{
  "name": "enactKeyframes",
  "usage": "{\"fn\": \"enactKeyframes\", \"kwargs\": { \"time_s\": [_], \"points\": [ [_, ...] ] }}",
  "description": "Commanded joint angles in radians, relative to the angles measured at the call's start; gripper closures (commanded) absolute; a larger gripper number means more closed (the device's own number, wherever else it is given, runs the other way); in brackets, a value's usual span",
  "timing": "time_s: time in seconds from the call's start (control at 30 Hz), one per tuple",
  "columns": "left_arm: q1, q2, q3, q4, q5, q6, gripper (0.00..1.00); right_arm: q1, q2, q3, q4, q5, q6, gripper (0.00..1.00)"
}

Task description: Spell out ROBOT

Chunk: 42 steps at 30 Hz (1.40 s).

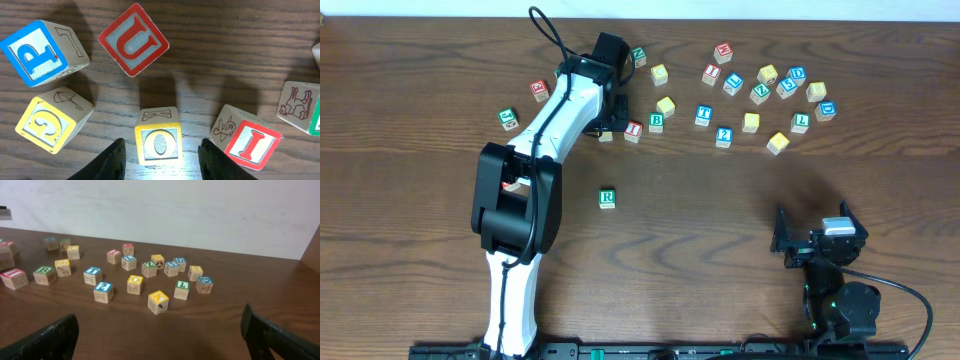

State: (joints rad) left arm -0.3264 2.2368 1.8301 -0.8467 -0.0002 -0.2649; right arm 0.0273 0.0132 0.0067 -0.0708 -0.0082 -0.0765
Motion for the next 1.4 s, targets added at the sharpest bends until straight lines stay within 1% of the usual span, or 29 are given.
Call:
{"fn": "enactKeyframes", "kwargs": {
  "time_s": [0.0, 1.37],
  "points": [
    [0.0, 0.004, 0.003, 0.006, -0.012, -0.001, 0.53, -0.007, 0.0, -0.001, -0.005, -0.005, 0.012, 0.01],
    [-0.001, 0.006, -0.069, 0.03, -0.011, -0.01, 0.53, -0.007, 0.0, -0.001, -0.005, -0.006, 0.012, 0.01]
  ]
}}
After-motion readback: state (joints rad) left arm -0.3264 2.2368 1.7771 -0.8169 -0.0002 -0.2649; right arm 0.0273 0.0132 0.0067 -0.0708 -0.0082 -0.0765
